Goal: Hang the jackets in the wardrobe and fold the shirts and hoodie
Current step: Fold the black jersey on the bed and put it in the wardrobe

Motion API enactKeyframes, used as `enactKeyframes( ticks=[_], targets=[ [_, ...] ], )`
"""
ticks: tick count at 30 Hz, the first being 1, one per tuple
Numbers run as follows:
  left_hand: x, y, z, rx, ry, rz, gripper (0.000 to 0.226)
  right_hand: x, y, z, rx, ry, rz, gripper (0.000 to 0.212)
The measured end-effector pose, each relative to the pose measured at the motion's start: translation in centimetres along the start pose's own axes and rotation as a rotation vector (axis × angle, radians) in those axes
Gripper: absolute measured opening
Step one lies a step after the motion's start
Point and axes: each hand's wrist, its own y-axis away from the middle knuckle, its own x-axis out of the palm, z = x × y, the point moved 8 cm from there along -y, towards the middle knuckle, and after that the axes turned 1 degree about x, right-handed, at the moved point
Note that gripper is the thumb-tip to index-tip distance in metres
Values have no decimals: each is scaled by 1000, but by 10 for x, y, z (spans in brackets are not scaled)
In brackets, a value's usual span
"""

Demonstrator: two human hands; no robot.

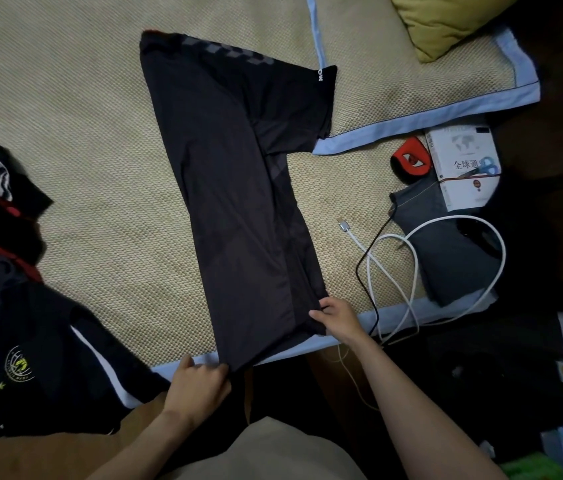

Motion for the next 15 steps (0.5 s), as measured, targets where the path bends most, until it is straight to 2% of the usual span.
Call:
enactKeyframes(
  ticks=[2,4,6,8,11,13,15],
  targets=[
    [5,-2,-2,-19,-86,215,29,-1,-7,-9,32,-33,14,28],
    [6,-3,-8,-67,-75,428,30,-1,-5,-8,32,-62,35,10],
    [-2,-10,-13,-81,-83,563,40,-4,-4,-6,22,-26,14,10],
    [-25,-30,-20,-51,-104,511,43,-6,-2,-2,-13,33,-30,16],
    [-74,-80,-26,-33,-56,270,37,-8,5,3,-17,21,-82,22],
    [-114,-118,-31,20,-18,77,31,-2,9,6,-17,-73,-19,18],
    [-150,-166,-32,102,-33,-93,40,5,7,9,-21,-144,81,15]
  ],
)
